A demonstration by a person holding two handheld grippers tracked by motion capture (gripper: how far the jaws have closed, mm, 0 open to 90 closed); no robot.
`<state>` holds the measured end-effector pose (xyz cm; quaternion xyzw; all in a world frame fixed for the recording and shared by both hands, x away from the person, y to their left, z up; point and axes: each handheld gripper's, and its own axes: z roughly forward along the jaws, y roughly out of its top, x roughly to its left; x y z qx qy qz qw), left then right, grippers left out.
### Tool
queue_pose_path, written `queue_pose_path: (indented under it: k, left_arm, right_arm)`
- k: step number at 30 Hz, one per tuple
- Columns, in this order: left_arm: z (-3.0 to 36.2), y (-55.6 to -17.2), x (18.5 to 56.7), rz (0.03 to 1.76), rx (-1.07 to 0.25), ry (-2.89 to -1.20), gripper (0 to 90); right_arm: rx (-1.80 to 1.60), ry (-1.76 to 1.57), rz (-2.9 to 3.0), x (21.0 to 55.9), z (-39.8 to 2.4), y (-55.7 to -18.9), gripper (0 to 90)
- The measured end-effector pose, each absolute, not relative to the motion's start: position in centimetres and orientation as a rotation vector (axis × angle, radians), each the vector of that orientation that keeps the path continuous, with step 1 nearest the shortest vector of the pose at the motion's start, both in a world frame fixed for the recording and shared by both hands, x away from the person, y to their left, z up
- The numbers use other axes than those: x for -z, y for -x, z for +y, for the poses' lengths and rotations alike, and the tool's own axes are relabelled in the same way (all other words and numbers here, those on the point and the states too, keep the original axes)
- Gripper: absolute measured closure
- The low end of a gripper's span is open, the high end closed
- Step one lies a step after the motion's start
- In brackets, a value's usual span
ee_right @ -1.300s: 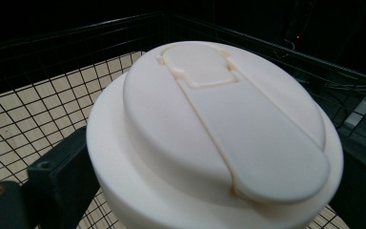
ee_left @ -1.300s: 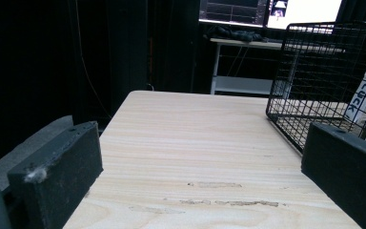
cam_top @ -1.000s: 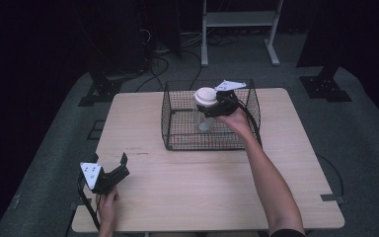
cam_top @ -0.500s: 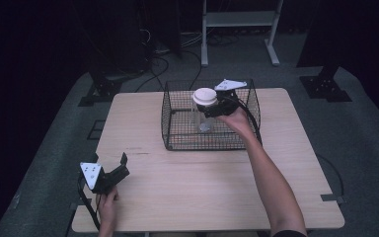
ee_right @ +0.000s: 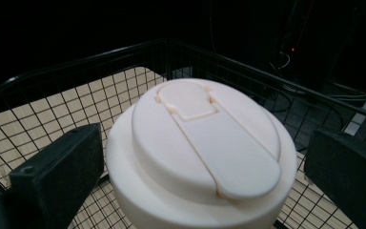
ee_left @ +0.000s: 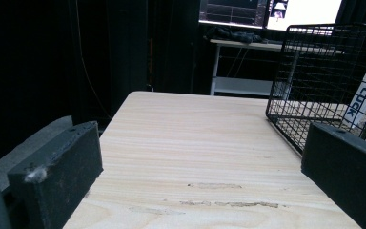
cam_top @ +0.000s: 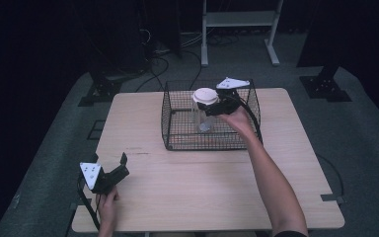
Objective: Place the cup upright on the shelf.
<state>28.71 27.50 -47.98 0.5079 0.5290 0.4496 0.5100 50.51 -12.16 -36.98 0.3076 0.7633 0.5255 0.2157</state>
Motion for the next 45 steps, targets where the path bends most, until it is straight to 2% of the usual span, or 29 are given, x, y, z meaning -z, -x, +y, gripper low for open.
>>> queue_pose_path:
  k: [45]
  left_arm:
    - [27.5, -28.7, 48.0, 1.271, -1.085, -1.225, 0.0]
  right_arm:
    - [-1.526, -0.831, 2.052, 31.6, -15.9, -46.4, 0.0]
